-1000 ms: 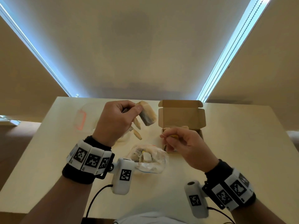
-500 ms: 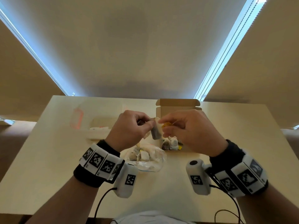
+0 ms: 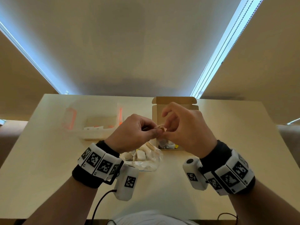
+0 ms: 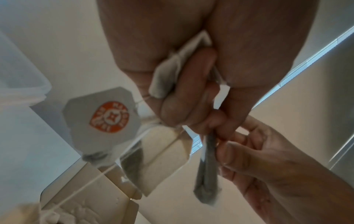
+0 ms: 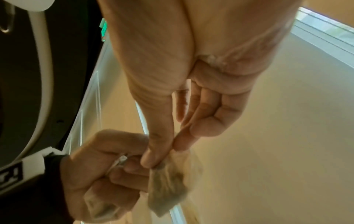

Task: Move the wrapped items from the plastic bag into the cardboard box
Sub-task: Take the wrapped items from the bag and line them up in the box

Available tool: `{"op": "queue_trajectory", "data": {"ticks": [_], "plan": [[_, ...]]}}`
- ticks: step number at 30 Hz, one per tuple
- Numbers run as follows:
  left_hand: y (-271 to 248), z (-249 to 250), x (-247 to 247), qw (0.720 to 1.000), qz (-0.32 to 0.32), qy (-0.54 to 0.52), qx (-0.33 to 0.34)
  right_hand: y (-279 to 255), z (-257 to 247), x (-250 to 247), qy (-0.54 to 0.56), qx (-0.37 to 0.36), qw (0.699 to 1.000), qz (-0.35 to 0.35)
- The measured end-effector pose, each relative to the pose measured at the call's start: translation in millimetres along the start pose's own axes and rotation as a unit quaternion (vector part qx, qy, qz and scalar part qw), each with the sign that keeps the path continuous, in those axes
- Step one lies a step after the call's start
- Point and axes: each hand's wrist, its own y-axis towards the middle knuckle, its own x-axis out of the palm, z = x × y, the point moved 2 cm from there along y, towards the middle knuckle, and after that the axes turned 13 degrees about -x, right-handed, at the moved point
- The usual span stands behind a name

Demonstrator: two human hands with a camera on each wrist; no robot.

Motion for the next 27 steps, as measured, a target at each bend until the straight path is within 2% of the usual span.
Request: {"op": "queue_trajectory", "data": {"ticks": [4, 7, 9, 10, 12, 14, 15, 17, 22, 27], "plan": [[7, 0, 0, 1.0, 0.02, -0.002, 0.006, -13, 17, -2, 0.057, 0.063, 0.996, 0.026], [13, -1, 1, 0.999, 0.034, -0.005, 0.006, -25, 32, 9, 0.134, 0.12, 0.983, -0.037], [16, -2, 3, 0.999, 0.033, -0.004, 0.003, -29, 36, 21, 0.191, 0.139, 0.971, -0.043], [18, -2, 4, 0.999, 0.032, -0.005, 0.0, -30, 38, 25, 0.204, 0.143, 0.968, -0.02], [20, -2, 6, 1.0, 0.031, -0.005, -0.005, -30, 36, 31, 0.194, 0.139, 0.969, 0.068], [21, -1, 7, 0.999, 0.03, -0.008, -0.006, -30, 34, 32, 0.124, 0.104, 0.973, 0.164], [22, -1, 7, 0.999, 0.03, -0.008, -0.006, -30, 32, 33, 0.08, 0.077, 0.975, 0.191], [22, -2, 7, 0.999, 0.03, -0.006, -0.008, -29, 32, 36, 0.034, 0.06, 0.977, 0.202], [23, -4, 4, 1.0, 0.021, -0.007, -0.008, -23, 38, 35, 0.071, 0.115, 0.976, 0.169], [23, -9, 3, 0.999, 0.029, 0.003, -0.019, -22, 36, 28, 0.105, 0.078, 0.967, 0.217]]}}
